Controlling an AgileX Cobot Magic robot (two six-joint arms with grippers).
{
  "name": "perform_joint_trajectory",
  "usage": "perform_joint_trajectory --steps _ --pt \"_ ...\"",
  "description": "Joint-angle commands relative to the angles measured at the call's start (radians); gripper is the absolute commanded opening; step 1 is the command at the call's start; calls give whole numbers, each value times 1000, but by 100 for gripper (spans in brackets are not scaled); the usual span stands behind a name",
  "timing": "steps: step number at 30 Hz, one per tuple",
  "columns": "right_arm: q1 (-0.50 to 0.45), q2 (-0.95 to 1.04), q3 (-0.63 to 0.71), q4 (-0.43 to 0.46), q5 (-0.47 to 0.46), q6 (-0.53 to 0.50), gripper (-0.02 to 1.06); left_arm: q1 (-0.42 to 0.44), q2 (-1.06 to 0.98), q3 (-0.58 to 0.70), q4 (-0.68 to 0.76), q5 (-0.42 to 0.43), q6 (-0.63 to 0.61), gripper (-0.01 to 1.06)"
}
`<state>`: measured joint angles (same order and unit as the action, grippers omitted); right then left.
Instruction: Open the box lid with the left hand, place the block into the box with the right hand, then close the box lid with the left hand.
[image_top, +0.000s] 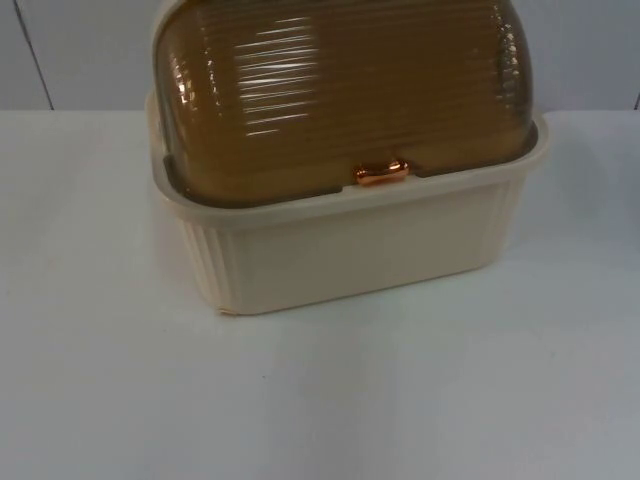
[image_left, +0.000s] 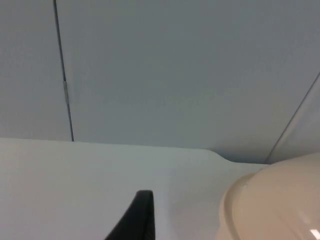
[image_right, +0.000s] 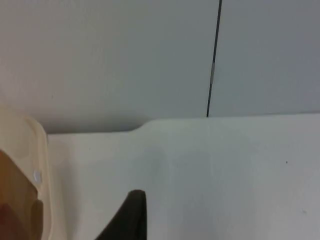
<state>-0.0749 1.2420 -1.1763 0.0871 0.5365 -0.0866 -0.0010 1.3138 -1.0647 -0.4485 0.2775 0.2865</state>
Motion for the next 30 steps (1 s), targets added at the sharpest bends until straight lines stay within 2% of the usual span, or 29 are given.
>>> perform_joint_trajectory --steps 1,6,8,9,11,16,20,24,30 --pt "3 -3 3 -12 14 -16 105 2 -11 1 -8 -6 6 102" --pt "3 -3 3 -3 14 -8 105 2 -11 1 8 -4 12 102" --pt "3 -3 3 -7 25 -8 105 2 -11 1 101 5 34 102" --pt "3 -3 3 -7 25 -8 105 2 -11 1 101 5 34 102" --pt "1 -1 5 -64 69 -15 105 1 -11 1 127 19 34 102" --pt "1 -18 38 -87 92 0 105 1 -16 5 127 34 34 102" --pt "1 -88 106 -87 65 5 105 -1 -46 24 127 39 34 102" --pt "1 -265 191 -170 -42 87 105 -1 -152 27 129 68 37 102" --pt "30 -502 196 -211 -53 98 105 -1 -337 27 167 112 64 102"
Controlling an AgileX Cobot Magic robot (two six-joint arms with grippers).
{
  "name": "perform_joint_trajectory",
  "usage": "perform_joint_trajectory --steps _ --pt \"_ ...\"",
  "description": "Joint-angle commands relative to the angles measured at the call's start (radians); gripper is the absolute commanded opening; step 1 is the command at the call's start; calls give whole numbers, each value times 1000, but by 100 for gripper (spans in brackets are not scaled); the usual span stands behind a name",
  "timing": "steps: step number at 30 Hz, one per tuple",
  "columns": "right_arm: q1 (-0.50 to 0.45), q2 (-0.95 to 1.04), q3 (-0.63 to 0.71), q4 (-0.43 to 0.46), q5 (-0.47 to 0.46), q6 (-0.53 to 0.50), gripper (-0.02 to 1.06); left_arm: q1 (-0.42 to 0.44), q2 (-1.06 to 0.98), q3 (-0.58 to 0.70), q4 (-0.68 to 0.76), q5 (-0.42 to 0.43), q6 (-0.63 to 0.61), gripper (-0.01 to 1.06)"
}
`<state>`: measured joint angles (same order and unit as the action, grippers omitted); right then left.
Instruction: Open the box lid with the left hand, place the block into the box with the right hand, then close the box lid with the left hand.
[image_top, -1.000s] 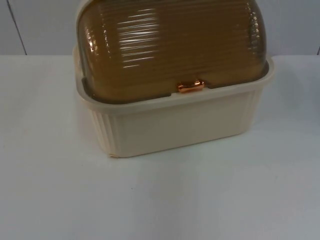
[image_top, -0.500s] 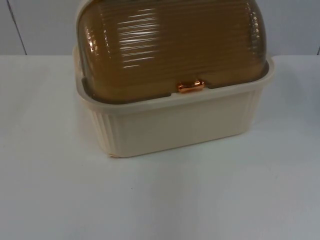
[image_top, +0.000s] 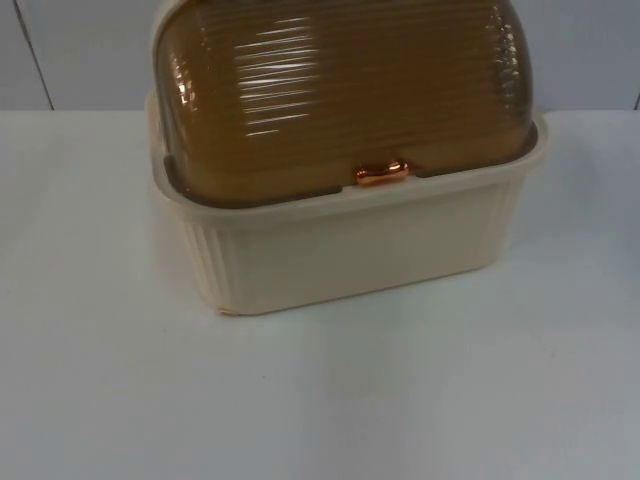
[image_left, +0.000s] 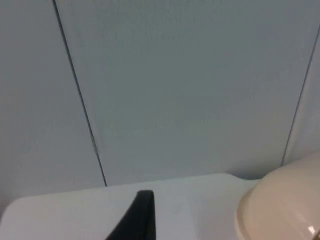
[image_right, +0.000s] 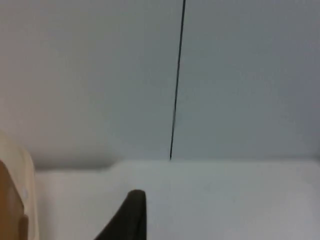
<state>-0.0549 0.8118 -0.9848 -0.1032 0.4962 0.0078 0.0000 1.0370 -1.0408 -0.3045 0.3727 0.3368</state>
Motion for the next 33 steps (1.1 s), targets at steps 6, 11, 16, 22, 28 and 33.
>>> perform_joint_trajectory --steps 6,11,16,22,28,33 --pt "8 -291 5 -27 -17 -1 105 -2 -298 3 55 19 30 102" --pt "8 -398 5 -27 -52 -59 105 -2 -467 3 119 -9 42 102" --pt "11 -445 5 -22 -67 -89 105 -2 -578 3 162 -27 52 102" --pt "98 -535 5 -18 91 -94 105 -2 -694 3 159 151 48 102" --pt "96 -680 5 -16 123 -133 105 1 -819 3 159 179 -28 102" --pt "96 -800 5 -12 184 -133 105 1 -925 3 175 257 -32 102"
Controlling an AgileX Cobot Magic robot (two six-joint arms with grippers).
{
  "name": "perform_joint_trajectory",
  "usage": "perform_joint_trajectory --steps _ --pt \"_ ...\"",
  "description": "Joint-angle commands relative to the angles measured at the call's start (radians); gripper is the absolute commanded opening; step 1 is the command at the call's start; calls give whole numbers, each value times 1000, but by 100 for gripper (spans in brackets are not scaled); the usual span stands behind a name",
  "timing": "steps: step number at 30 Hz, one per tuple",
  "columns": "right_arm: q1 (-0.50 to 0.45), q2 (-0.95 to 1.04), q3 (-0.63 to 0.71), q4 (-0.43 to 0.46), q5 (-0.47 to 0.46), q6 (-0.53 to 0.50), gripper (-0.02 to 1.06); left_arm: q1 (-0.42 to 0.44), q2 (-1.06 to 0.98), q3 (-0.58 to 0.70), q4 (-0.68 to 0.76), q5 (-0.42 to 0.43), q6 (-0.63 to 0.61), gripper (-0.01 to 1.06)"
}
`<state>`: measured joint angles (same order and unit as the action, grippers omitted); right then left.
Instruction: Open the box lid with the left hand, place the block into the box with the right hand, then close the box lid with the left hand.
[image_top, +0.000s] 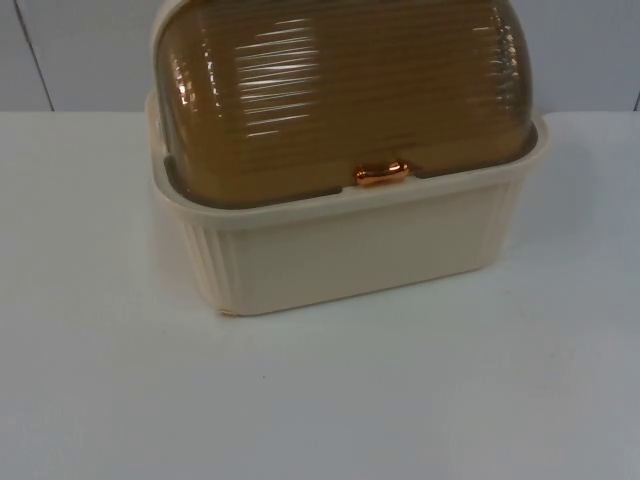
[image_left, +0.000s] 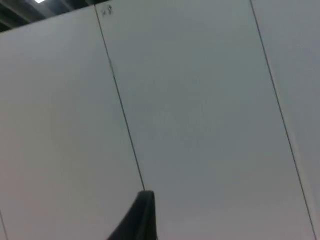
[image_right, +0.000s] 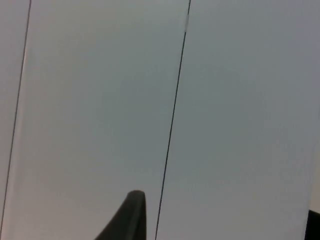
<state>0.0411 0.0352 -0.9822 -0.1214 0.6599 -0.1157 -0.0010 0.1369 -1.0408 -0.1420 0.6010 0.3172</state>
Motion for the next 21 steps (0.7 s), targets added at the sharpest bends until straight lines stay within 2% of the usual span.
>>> perform_joint_trajectory --steps 1,3,5,8,9,11,12,13,14,15,18,21 --pt "0 -35 2 16 38 -9 105 2 -45 3 23 47 -13 102" --pt "0 -35 2 25 55 -9 105 2 -70 3 26 68 -13 102" --pt "0 -35 -14 51 110 -9 105 2 -119 3 26 96 -67 102" --pt "0 -35 -29 121 154 -51 105 2 -137 1 33 199 -113 102" --pt "0 -35 -29 121 154 -51 105 2 -137 1 33 199 -113 102" --pt "0 -35 -39 152 223 -53 105 2 -137 -24 60 328 -113 102" --pt "0 -35 -39 154 260 -48 105 2 -137 -24 76 356 -126 102" --pt "0 -35 -39 154 300 -42 105 2 -137 -24 91 373 -158 102" --pt "0 -35 -39 154 300 -42 105 2 -137 -24 91 373 -158 102" --pt "0 -35 -33 150 361 -11 105 2 -137 -22 117 388 -215 102" --pt "3 -35 -14 150 444 67 105 2 -137 4 157 391 -263 102" --pt "3 -35 13 147 460 78 105 1 -137 34 164 393 -266 102"
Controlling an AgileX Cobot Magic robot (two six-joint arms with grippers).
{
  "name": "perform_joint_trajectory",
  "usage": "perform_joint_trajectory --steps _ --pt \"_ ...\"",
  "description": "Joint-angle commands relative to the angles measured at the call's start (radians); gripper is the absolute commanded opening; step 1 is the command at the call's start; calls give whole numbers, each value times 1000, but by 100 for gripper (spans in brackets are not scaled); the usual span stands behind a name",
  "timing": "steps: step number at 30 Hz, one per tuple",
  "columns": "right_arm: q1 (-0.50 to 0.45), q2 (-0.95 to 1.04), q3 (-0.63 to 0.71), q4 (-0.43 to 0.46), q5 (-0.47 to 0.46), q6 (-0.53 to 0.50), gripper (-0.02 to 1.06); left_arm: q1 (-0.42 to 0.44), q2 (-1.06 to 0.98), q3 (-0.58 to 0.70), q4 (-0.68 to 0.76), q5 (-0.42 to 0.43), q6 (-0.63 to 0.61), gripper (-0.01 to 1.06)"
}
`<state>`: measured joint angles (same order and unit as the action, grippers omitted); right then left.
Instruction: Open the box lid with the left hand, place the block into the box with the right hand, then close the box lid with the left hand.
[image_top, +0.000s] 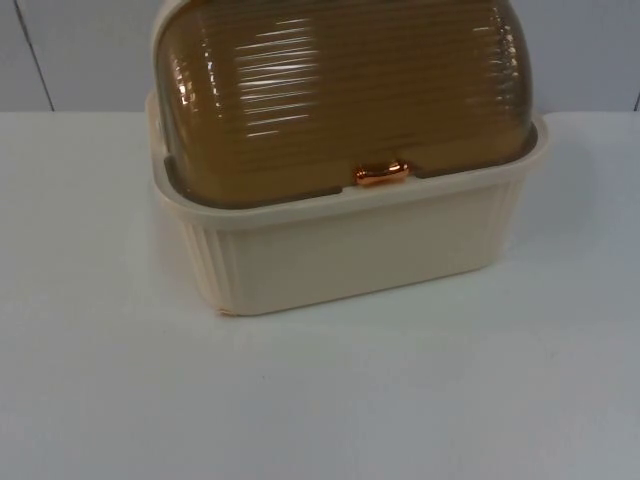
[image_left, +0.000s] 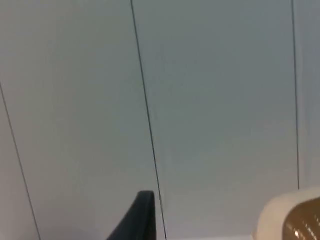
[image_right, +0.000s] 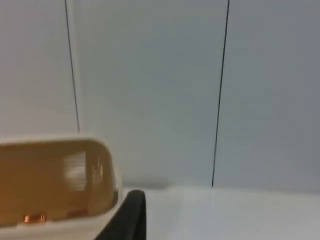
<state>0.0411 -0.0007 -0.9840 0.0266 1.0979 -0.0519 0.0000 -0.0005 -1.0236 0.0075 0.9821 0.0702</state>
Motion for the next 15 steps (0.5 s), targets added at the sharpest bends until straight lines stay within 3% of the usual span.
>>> perform_joint_trajectory --steps 1,15 --pt "3 1 22 -1 22 14 105 0 0 35 15 12 -19 102" --pt "3 1 285 -2 -10 14 105 0 0 288 12 -8 -19 102"
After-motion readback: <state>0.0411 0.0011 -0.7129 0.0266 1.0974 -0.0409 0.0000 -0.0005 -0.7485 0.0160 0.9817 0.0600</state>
